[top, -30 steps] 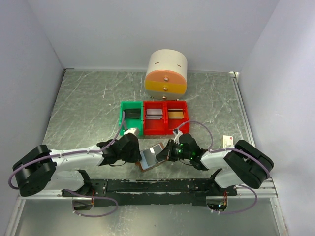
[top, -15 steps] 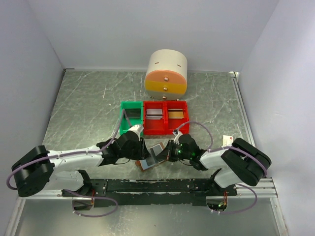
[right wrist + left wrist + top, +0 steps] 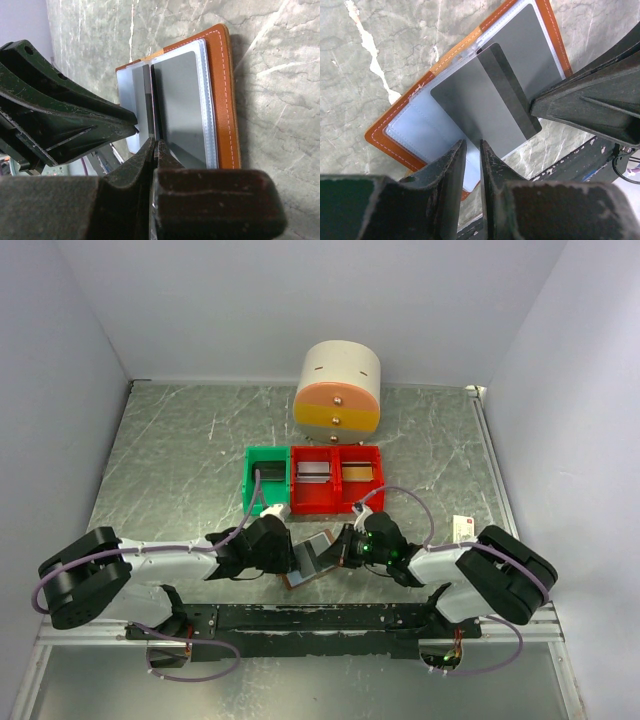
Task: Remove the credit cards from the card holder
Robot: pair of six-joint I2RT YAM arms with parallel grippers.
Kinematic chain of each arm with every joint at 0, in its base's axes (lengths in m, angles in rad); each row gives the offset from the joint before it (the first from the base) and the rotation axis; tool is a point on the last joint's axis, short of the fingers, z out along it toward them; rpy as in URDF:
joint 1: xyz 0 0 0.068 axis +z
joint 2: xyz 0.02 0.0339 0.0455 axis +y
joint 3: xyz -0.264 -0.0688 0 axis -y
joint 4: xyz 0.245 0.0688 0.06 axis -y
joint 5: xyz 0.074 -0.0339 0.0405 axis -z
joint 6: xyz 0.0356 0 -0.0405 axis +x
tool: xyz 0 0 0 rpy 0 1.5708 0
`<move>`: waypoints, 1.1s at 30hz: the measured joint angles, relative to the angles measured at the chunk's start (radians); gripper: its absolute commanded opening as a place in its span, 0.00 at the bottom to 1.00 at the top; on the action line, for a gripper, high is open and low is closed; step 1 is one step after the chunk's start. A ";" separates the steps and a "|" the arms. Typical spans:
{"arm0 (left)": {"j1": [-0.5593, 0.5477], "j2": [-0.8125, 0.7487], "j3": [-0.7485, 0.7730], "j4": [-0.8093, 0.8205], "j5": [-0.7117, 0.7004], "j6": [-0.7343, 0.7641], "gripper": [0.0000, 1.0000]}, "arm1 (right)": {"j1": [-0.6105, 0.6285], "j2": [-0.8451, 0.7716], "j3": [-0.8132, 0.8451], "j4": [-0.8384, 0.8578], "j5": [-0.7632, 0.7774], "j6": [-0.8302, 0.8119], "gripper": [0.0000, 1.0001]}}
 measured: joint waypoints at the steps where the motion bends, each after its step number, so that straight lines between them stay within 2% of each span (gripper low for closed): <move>1: -0.001 -0.001 0.000 -0.002 -0.003 0.000 0.29 | 0.000 -0.001 0.000 0.001 0.000 -0.001 0.03; 5: -0.002 -0.001 0.000 -0.005 -0.009 0.000 0.27 | 0.000 0.027 0.000 0.026 -0.020 -0.002 0.14; 11: -0.005 0.001 0.002 -0.010 -0.015 0.001 0.26 | -0.001 0.095 0.026 0.070 -0.063 -0.006 0.18; 13: -0.006 0.002 0.005 -0.014 -0.018 0.002 0.26 | -0.003 0.119 0.038 0.085 -0.074 -0.006 0.16; 18: -0.011 0.002 0.008 -0.021 -0.028 0.003 0.26 | -0.015 0.158 0.050 0.117 -0.095 -0.006 0.00; 28: -0.013 -0.006 0.008 -0.034 -0.040 0.003 0.25 | -0.066 0.100 0.014 0.121 -0.119 -0.014 0.00; 33: -0.014 -0.007 0.010 -0.036 -0.040 0.005 0.31 | -0.072 0.090 0.011 0.112 -0.126 -0.025 0.00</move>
